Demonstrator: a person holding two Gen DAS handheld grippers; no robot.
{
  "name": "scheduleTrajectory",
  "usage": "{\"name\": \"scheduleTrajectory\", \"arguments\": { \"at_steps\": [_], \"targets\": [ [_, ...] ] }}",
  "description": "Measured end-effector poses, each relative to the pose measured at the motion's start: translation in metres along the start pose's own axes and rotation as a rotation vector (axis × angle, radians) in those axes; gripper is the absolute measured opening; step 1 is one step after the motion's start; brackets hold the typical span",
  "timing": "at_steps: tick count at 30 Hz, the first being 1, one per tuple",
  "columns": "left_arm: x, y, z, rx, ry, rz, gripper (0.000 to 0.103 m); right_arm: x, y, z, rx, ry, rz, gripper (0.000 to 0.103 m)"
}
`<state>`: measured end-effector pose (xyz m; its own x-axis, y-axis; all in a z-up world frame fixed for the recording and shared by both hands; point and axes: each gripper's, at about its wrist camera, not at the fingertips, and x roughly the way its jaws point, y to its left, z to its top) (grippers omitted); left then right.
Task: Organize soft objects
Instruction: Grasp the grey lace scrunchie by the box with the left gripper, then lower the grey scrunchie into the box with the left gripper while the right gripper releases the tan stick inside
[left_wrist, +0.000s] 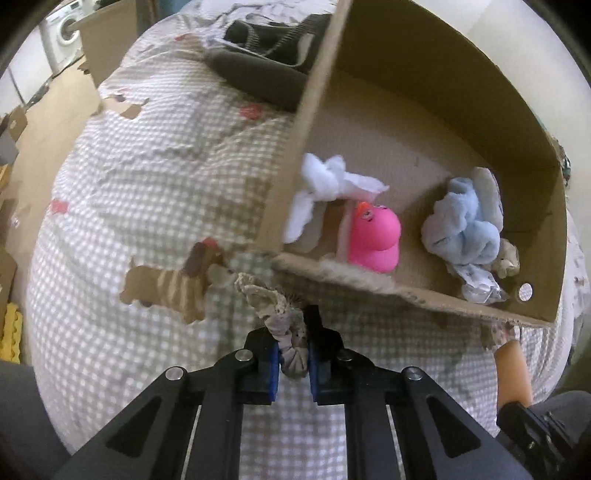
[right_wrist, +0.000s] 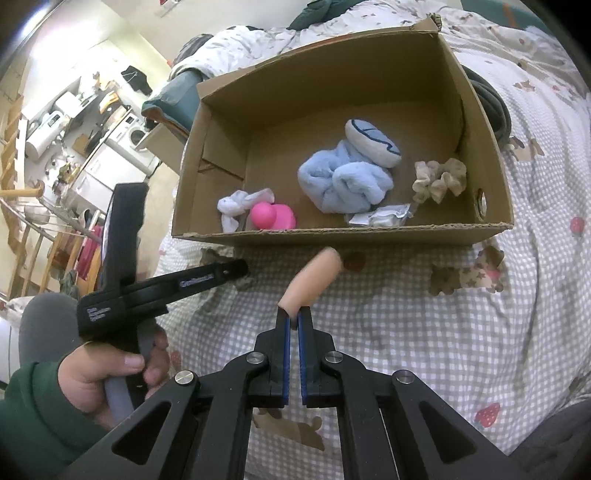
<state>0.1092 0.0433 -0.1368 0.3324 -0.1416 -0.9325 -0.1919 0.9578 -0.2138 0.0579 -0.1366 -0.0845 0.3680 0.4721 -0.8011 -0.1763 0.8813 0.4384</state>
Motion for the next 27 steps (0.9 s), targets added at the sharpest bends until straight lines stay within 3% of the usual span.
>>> {"name": "scheduleTrajectory", "arguments": {
  "at_steps": [10,19,27],
  "targets": [
    [-0.027,0.012,-0.021,0.050,-0.031,0.083,0.011,0.000,0.005,-0.001,-0.027,-0.009,-0.019,0.006],
    [-0.056,0.014,-0.041,0.028,-0.068,0.060,0.011,-0.003,0.017,-0.005,-0.092,-0.030,-0.034,0.006],
    [-0.098,0.003,-0.052,0.042,-0.204,0.009,0.011,-0.016,0.025,-0.006,-0.128,-0.082,-0.016,0.006]
  ]
}}
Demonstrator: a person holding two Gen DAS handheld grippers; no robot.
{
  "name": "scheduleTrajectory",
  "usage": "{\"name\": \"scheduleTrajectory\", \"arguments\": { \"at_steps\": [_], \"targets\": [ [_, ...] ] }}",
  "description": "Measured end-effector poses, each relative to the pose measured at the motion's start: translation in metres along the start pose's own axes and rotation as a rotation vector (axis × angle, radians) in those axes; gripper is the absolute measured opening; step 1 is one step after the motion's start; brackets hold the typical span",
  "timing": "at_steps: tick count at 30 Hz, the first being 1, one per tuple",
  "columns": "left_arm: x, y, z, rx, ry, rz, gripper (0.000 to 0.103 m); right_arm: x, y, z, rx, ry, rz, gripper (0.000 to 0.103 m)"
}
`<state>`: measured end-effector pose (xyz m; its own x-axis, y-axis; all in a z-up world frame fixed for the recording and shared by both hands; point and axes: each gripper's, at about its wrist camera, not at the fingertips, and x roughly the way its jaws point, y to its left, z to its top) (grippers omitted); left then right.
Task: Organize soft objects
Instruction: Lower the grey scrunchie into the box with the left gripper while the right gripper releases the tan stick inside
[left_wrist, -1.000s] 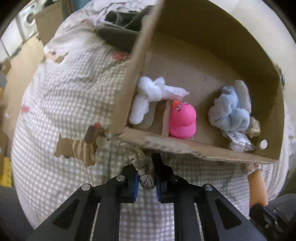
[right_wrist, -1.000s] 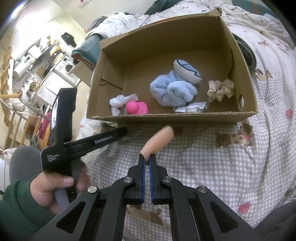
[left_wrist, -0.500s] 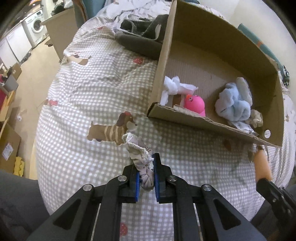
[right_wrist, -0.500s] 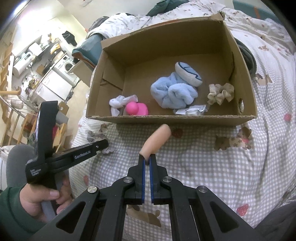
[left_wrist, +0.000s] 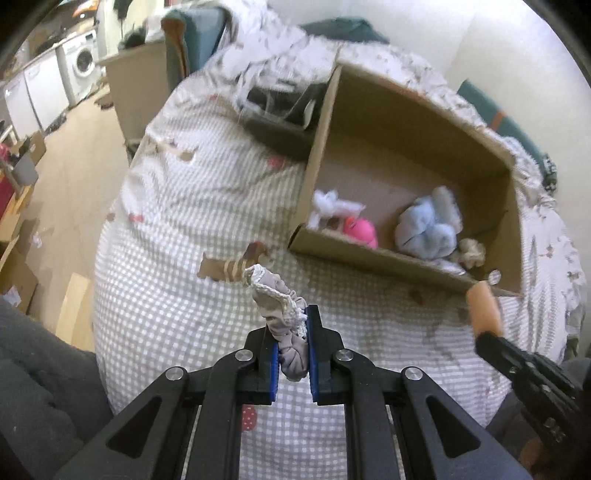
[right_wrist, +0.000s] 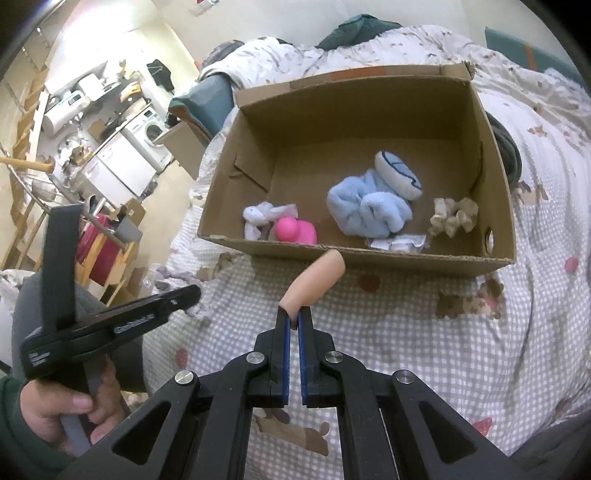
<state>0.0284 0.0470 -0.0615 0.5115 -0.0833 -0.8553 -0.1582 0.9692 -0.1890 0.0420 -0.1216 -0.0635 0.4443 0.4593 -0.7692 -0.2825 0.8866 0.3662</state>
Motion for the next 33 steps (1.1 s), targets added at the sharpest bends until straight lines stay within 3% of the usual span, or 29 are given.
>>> {"name": "scheduleTrajectory", "arguments": {
  "at_steps": [7,17,24,30,33],
  "targets": [
    [-0.038,-0.018,0.006,0.076,-0.153,-0.018,0.011,-0.013,0.002,0.003,-0.005,-0.040,0.011,0.006],
    [-0.055,-0.035,0.046,0.147,-0.202,-0.066,0.011,-0.036,-0.004,0.027,0.016,-0.106,0.043,0.006],
    [-0.042,-0.061,0.085,0.200,-0.218,-0.067,0.011,-0.043,-0.016,0.061,-0.004,-0.140,0.011,0.006],
    [-0.007,-0.080,0.108,0.249,-0.185,-0.049,0.011,-0.031,-0.032,0.084,-0.016,-0.138,-0.038,0.006],
    [0.018,-0.083,0.107,0.237,-0.149,-0.094,0.011,-0.020,-0.050,0.083,0.050,-0.134,-0.014,0.006]
  ]
}}
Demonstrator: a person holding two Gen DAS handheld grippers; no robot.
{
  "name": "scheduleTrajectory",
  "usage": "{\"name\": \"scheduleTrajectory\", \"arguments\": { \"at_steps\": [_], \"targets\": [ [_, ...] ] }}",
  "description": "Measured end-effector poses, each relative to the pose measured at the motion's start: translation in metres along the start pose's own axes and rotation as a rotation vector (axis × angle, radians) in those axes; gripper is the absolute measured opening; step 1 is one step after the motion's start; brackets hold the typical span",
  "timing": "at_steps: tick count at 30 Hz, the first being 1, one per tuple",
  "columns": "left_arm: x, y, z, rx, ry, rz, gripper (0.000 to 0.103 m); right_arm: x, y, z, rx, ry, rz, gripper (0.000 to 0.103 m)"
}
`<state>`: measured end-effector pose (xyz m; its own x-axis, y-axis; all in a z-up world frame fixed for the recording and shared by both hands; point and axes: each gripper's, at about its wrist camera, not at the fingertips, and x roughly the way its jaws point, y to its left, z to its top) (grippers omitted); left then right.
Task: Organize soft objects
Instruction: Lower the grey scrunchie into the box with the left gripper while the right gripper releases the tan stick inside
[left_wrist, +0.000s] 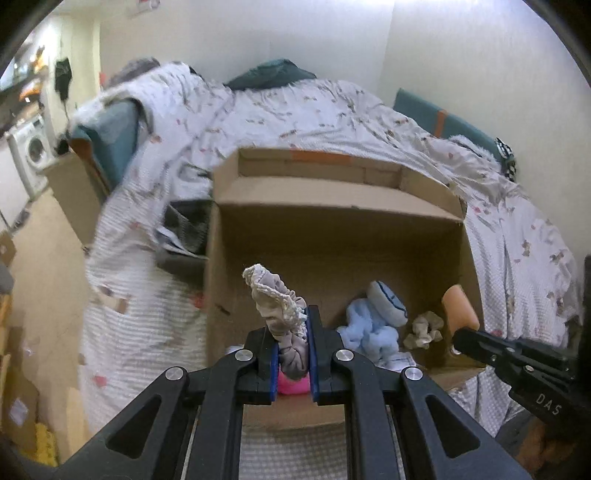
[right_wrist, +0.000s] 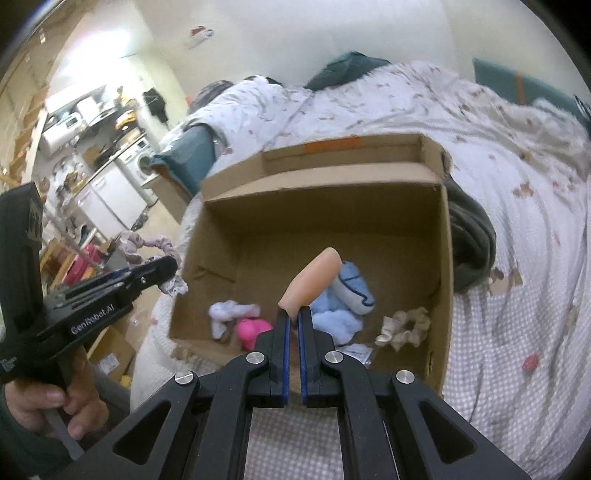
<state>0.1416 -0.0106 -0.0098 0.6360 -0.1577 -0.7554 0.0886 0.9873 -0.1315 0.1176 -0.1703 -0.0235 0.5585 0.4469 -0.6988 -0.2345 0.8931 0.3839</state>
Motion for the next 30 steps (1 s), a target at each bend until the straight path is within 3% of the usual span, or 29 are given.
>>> {"name": "scheduleTrajectory", "arguments": {
  "at_steps": [4,8,21,30],
  "targets": [
    [0.022,0.001,-0.016,-0.004,0.027,-0.005,0.011,0.010,-0.019,-0.007,0.102,0.020,0.027,0.006],
    [0.032,0.001,-0.026,0.014,0.053,0.015,0.011,0.015,-0.018,-0.008,0.080,0.031,-0.004,0.006],
    [0.027,-0.002,-0.029,0.037,0.030,0.012,0.011,0.042,-0.010,-0.019,0.019,0.135,-0.092,0.006],
    [0.023,-0.005,-0.030,0.053,0.012,0.013,0.014,0.043,-0.006,-0.021,0.009,0.140,-0.088,0.006]
  ]
}}
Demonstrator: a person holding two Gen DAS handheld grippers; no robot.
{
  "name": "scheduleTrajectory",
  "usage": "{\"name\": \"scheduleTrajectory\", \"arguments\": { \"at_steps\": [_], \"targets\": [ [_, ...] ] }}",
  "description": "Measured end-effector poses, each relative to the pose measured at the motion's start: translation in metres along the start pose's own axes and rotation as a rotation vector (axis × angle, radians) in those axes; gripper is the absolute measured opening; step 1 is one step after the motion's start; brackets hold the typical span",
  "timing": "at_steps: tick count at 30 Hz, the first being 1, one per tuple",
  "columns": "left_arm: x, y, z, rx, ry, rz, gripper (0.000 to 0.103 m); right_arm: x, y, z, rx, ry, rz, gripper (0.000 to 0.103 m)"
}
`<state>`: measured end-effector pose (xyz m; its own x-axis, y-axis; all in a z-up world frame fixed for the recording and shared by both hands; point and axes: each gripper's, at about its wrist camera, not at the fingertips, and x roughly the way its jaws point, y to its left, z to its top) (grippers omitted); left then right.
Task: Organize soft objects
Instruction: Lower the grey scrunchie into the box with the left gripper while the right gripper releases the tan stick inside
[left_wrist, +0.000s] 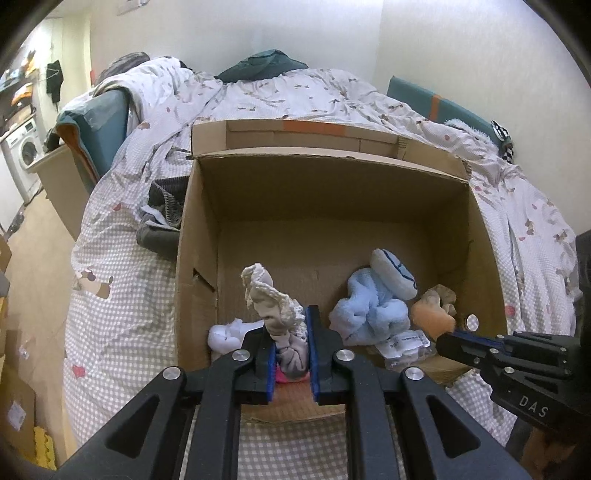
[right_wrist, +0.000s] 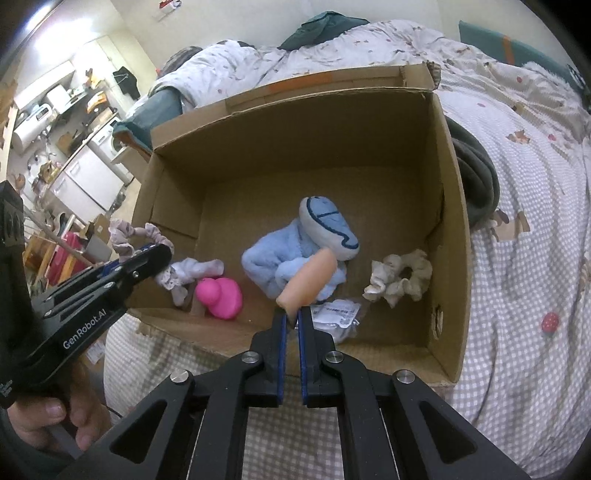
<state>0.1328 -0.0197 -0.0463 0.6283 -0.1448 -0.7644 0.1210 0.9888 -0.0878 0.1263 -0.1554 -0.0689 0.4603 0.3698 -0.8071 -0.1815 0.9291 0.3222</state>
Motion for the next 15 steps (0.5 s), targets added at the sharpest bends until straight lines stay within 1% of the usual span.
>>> {"name": "scheduleTrajectory", "arguments": {
  "at_steps": [3,6,7,8,9,10,11,12,14,15],
  "targets": [
    [0.000,-0.003,-0.001,0.010,0.004,-0.013,0.015,-0.001,0.001,0.000,-0.002,-0.008,0.008,0.006],
    [-0.001,-0.005,-0.001,0.020,0.004,-0.012,0.026,-0.002,-0.001,0.001,0.007,-0.019,0.016,0.007],
    [-0.002,-0.005,-0.001,0.018,0.004,-0.009,0.038,-0.003,-0.002,0.002,0.014,-0.024,0.018,0.007],
    [-0.003,-0.005,0.000,0.013,0.000,-0.002,0.056,-0.004,-0.004,0.002,0.020,-0.029,0.020,0.009],
    [-0.004,-0.005,0.000,0.009,-0.006,0.003,0.065,-0.006,-0.005,0.003,0.029,-0.035,0.023,0.011],
    [-0.007,-0.004,0.000,-0.003,-0.022,0.011,0.074,-0.007,-0.006,0.003,0.038,-0.040,0.027,0.016],
    [-0.010,-0.003,0.001,-0.018,-0.038,0.010,0.075,-0.008,-0.008,0.004,0.050,-0.043,0.035,0.026],
    [-0.011,-0.003,0.001,-0.027,-0.041,0.001,0.075,-0.010,-0.010,0.004,0.062,-0.046,0.043,0.033],
    [-0.009,-0.003,0.001,-0.029,-0.023,-0.010,0.075,-0.013,-0.014,0.004,0.093,-0.059,0.049,0.074],
    [-0.009,-0.004,0.001,-0.025,-0.014,-0.002,0.075,-0.016,-0.015,0.005,0.105,-0.076,0.051,0.076]
  ]
}}
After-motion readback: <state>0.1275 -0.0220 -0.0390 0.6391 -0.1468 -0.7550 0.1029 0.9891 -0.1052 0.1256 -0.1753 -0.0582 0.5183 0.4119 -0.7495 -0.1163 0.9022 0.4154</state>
